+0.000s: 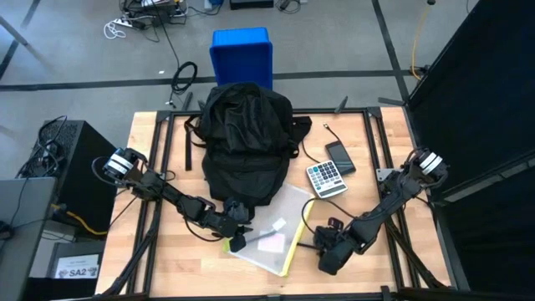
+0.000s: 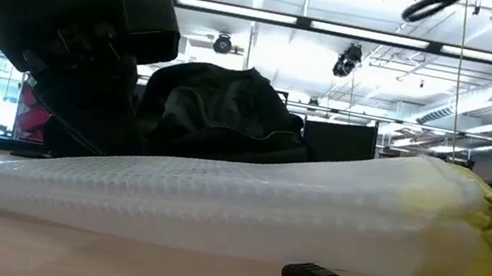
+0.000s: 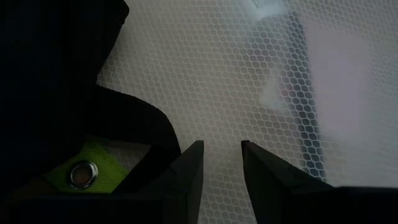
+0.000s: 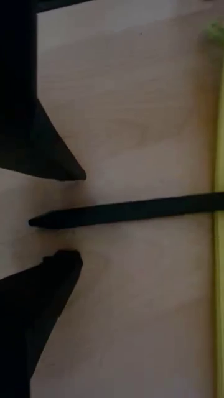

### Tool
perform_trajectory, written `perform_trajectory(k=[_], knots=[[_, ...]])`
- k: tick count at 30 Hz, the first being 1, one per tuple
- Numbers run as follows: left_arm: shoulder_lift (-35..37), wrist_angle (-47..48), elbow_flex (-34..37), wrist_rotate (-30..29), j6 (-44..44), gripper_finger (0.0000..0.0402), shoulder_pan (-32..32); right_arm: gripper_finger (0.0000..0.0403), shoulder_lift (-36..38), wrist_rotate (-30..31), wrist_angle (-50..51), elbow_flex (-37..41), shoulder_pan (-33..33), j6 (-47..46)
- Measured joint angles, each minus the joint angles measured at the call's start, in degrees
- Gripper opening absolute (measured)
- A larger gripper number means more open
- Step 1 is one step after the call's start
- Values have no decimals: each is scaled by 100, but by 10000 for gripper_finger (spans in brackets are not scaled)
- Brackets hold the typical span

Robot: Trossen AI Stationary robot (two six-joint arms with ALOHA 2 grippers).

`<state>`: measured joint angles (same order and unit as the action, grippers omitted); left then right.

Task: Unpack backpack
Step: Put the black ballpen into the yellow zipper pouch

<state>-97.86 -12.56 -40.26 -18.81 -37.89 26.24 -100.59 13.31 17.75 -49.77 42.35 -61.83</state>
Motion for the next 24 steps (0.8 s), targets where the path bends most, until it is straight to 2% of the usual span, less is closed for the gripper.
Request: perform_trajectory(k=[3, 9, 10, 16, 24], knots=[[0, 2, 1, 0, -2, 87, 0, 150, 21, 113, -248, 231, -47, 2], [0, 0, -2, -42, 3, 87, -2, 25, -3, 235, -439, 300, -235, 603], [0, 0, -1, -44, 4, 87, -2, 16, -7, 241, -507, 305, -265, 728], [0, 0, -2, -52, 4, 87, -2, 7, -68, 383, -616, 119, -365, 1239], [0, -2, -2, -66, 7, 87, -2, 3, -101, 668, -644, -500, -572, 1982]])
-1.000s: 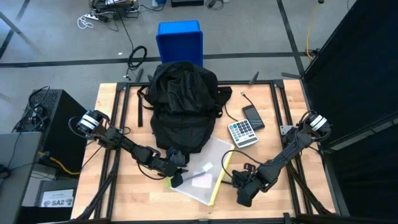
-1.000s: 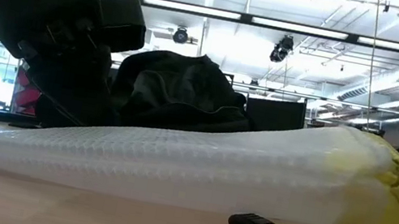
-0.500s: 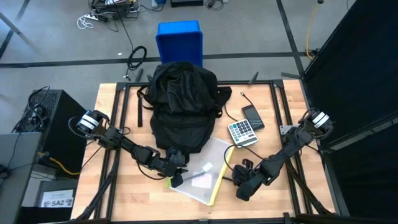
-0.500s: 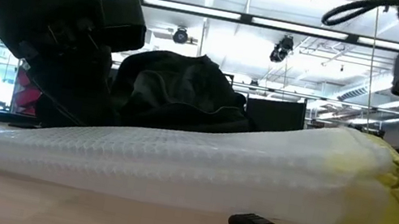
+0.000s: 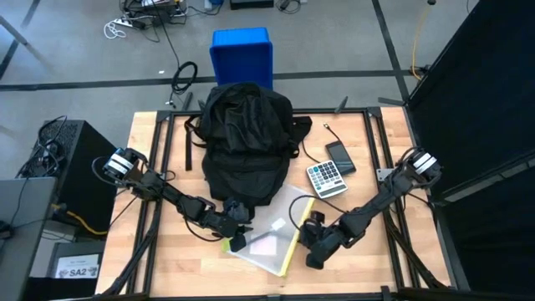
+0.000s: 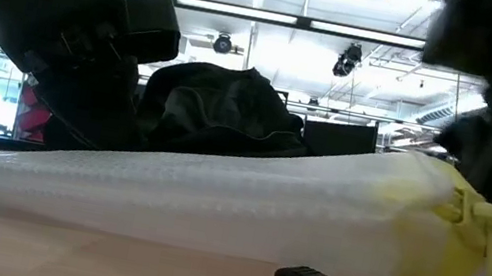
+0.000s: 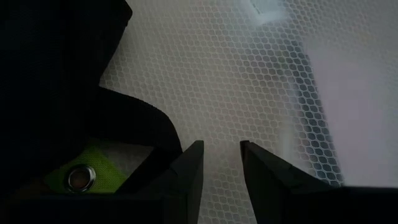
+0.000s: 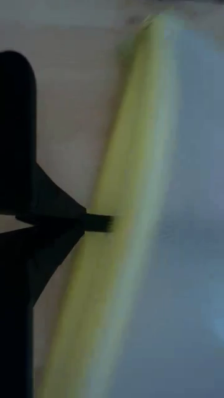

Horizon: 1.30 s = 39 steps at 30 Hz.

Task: Unpack backpack
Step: Put the black ballpen into the yellow zipper pouch

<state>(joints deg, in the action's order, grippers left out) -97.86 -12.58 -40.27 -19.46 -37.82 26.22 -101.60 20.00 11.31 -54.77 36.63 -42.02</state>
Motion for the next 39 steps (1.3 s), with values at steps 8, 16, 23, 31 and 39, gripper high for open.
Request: perform_trajectory(k=[8, 16, 23, 31, 39], knots=[[0, 0, 2, -9, 2, 87, 0, 2, 7, 17, -516, -135, -481, 804], [0, -2, 0, -9, 7, 87, -2, 1, -85, -89, -938, -139, -902, 1128], [-12, -3, 2, -8, 9, 87, -16, 10, -616, -641, -1377, -141, -1230, 1385], [-35, -2, 1, 7, 21, 87, -18, 83, -322, -958, -1110, -146, -1272, 1367], [-37, 7, 0, 5, 18, 87, -26, 139, 728, -782, 507, -148, -975, 795]])
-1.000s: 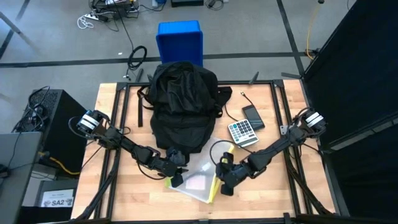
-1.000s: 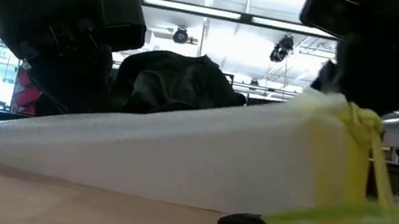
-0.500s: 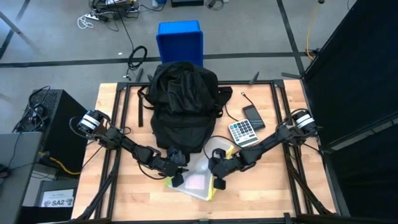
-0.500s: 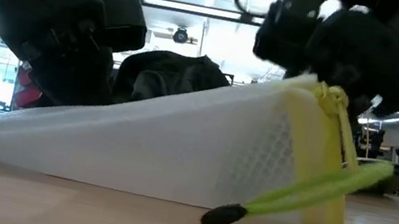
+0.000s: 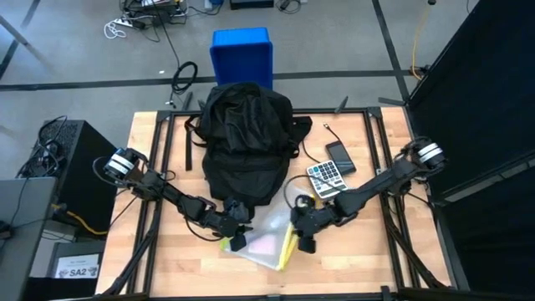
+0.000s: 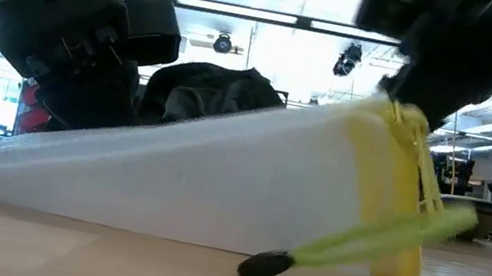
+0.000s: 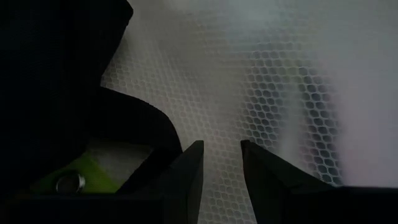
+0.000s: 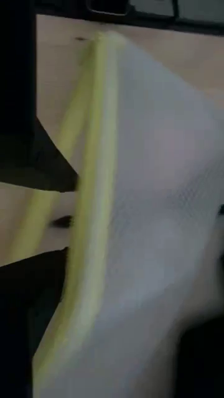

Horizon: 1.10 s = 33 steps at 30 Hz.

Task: Unpack backpack
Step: Put the black ballpen into the yellow zipper pouch, then put the calculator into the yellow zipper pouch

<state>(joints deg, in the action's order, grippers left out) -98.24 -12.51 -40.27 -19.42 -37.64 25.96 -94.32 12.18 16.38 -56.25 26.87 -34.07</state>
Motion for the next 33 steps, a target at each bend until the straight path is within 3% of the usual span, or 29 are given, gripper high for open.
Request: perform_trajectory(k=[6, 9, 12, 24, 28, 33], knots=[[-2, -5, 0, 0, -3, 87, -6, 139, 693, 1038, 1778, -2, 471, -766], [-2, -7, 0, 0, -5, 87, -9, 131, 735, 1639, 2866, -2, 647, -986], [-2, -7, 0, 0, -5, 87, -9, 127, 644, 1845, 3611, 38, 691, -1069], [-6, -11, 0, -3, -3, 87, -13, 164, 108, 2093, 4020, 731, -18, -1147], [-7, -11, 0, -3, -7, 87, -16, 126, -53, 2053, 4013, 848, -375, -968], [-7, -7, 0, -3, -7, 87, -16, 18, -68, 2307, 4089, 832, -464, -752]])
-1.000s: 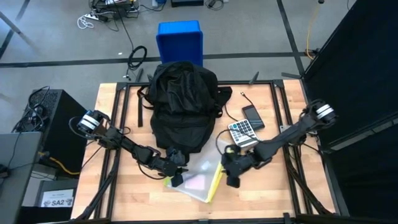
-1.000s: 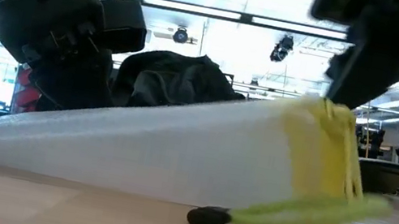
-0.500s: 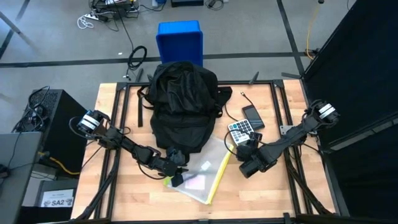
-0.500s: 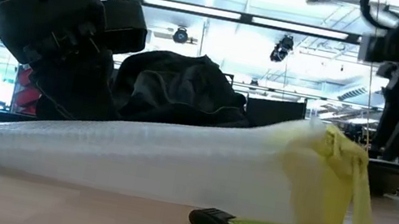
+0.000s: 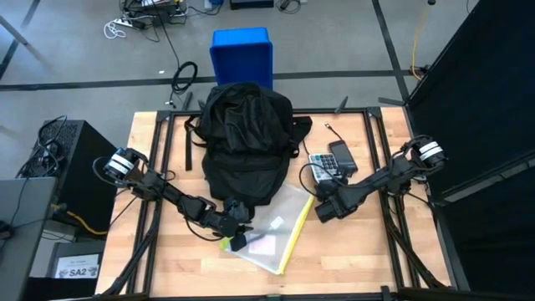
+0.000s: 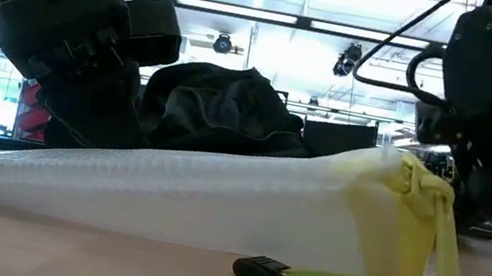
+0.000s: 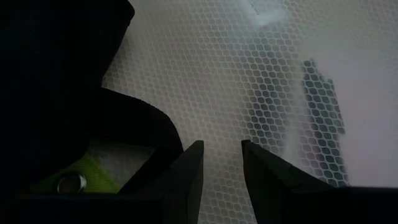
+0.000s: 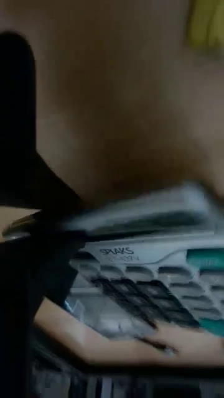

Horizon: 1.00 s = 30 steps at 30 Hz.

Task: Unpack backpack
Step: Put the calculator into the yellow zipper pouch

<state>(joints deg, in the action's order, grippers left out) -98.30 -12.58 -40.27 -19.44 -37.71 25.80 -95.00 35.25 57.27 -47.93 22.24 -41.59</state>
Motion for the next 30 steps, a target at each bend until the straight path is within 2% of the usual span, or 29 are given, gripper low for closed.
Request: perform_trajectory(k=[7, 12, 18, 24, 30], knots=[[0, 7, 0, -1, 9, 87, 0, 6, -15, -126, 616, -535, 621, -685], [0, 10, 0, -6, 29, 87, -2, 3, -15, -262, 951, -1198, 1496, -1026], [0, -2, 0, -7, 72, 87, -4, 2, -320, -748, 1224, -2072, 2533, -1038], [0, 0, 0, -5, 11, 87, -7, 1, -1318, -1158, 1808, -3265, 3284, -928], [0, -8, 0, -4, -39, 87, -17, 1, -2767, -1273, 3090, -4747, 3370, -282]])
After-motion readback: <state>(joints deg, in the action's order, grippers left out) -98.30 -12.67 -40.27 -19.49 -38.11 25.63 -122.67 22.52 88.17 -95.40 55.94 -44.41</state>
